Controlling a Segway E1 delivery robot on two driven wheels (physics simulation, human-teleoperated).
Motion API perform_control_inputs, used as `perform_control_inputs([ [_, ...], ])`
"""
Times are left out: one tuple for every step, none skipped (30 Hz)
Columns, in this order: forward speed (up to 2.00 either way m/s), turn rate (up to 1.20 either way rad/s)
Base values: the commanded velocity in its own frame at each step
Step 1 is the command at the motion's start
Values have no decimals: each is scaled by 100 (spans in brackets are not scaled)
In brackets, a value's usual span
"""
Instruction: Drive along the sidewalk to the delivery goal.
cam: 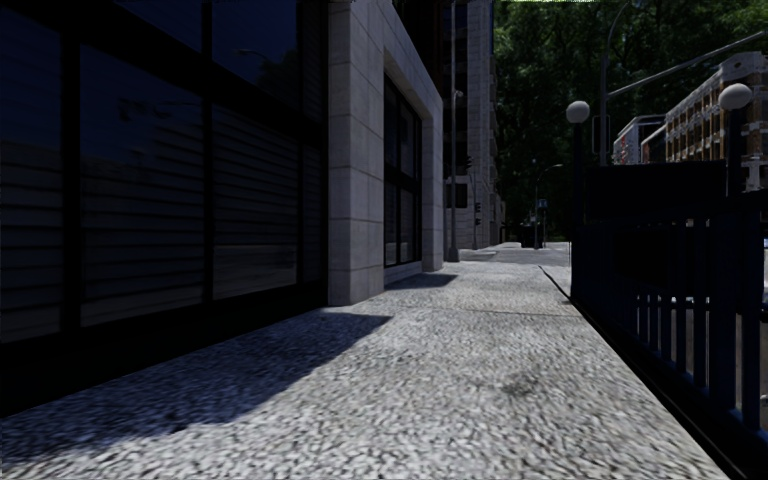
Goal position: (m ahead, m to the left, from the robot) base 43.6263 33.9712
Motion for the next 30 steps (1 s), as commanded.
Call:
perform_control_inputs([
  [200,-37],
  [200,-38],
  [200,-39],
  [200,-41],
  [200,-43],
  [200,-43],
  [200,-43],
  [200,-43],
  [200,-43],
  [200,-43],
  [200,-43],
  [200,-43],
  [200,-43],
  [200,-43],
  [200,-43],
  [200,-43],
  [200,-43],
  [200,-43],
  [200,-43],
  [200,-43],
  [200,-43],
  [200,-43],
  [200,-43],
  [200,-43],
  [200,-43],
  [200,-43],
  [200,-43],
  [200,-43],
  [200,-43],
  [200,-43],
])
